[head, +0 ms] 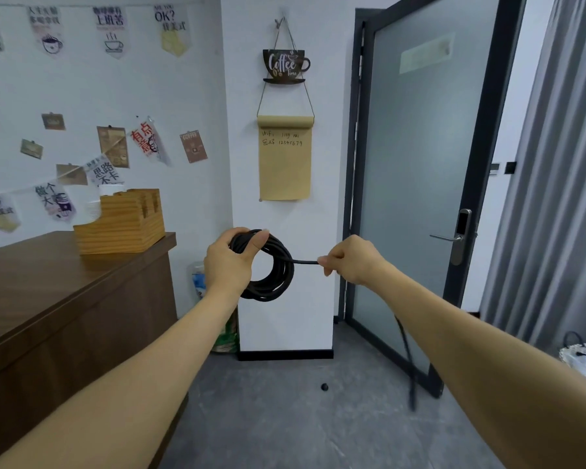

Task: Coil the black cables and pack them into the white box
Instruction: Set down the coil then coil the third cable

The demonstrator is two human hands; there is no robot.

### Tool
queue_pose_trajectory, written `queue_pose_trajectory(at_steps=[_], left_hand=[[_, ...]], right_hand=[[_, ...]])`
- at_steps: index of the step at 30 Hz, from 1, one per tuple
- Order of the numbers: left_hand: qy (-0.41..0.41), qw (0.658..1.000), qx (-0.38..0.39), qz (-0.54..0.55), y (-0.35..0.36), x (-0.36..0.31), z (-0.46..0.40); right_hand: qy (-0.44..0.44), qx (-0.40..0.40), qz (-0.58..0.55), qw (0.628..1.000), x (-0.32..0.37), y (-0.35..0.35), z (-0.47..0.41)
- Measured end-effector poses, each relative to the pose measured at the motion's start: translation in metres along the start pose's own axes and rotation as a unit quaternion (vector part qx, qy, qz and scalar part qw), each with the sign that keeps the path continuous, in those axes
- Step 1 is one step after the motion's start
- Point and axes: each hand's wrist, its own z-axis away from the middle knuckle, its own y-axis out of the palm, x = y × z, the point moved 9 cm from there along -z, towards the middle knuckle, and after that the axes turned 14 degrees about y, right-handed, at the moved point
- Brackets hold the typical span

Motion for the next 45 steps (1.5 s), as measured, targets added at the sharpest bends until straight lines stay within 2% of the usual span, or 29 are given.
queue_pose_trajectory(at_steps=[3, 6, 9, 12, 15, 21, 24, 27, 29, 33, 41, 43, 45], left_hand=[[-0.037, 0.997, -0.019, 0.063, 0.003, 0.001, 0.006], [-0.100, 0.985, -0.041, 0.131, 0.009, 0.007, 0.014], [-0.175, 0.968, -0.055, 0.171, 0.016, 0.015, 0.024], [-0.237, 0.944, -0.068, 0.218, 0.026, 0.020, 0.036], [-0.253, 0.937, -0.078, 0.228, 0.032, 0.021, 0.039], [-0.232, 0.942, -0.094, 0.222, 0.035, 0.021, 0.037], [-0.210, 0.951, -0.104, 0.201, 0.035, 0.019, 0.035], [-0.174, 0.966, -0.097, 0.168, 0.035, 0.015, 0.031], [-0.134, 0.976, -0.084, 0.148, 0.035, 0.009, 0.025], [-0.091, 0.985, -0.068, 0.133, 0.034, 0.001, 0.017], [-0.059, 0.987, -0.015, 0.147, 0.048, -0.011, 0.015], [-0.041, 0.988, -0.022, 0.147, 0.047, -0.015, 0.016], [-0.008, 0.990, -0.033, 0.139, 0.044, -0.020, 0.014]], right_hand=[[0.018, -0.053, -0.004, 0.998, -0.009, 0.001, -0.009], [-0.007, -0.020, -0.123, 0.992, -0.010, 0.009, -0.008], [0.005, -0.005, -0.211, 0.977, -0.018, 0.019, -0.006], [0.033, 0.025, -0.356, 0.934, -0.024, 0.033, -0.009], [0.038, 0.084, -0.470, 0.878, -0.018, 0.045, -0.007], [0.065, 0.176, -0.547, 0.816, -0.005, 0.057, 0.000], [0.018, 0.204, -0.507, 0.837, 0.006, 0.059, 0.007], [0.018, 0.154, -0.475, 0.866, 0.007, 0.057, 0.008], [0.035, 0.137, -0.493, 0.858, 0.006, 0.055, 0.007], [0.049, 0.154, -0.494, 0.854, 0.009, 0.059, 0.007], [0.023, 0.245, -0.594, 0.766, 0.011, 0.060, 0.013], [0.020, 0.254, -0.581, 0.773, 0.010, 0.058, 0.013], [0.020, 0.242, -0.546, 0.802, 0.010, 0.055, 0.012]])
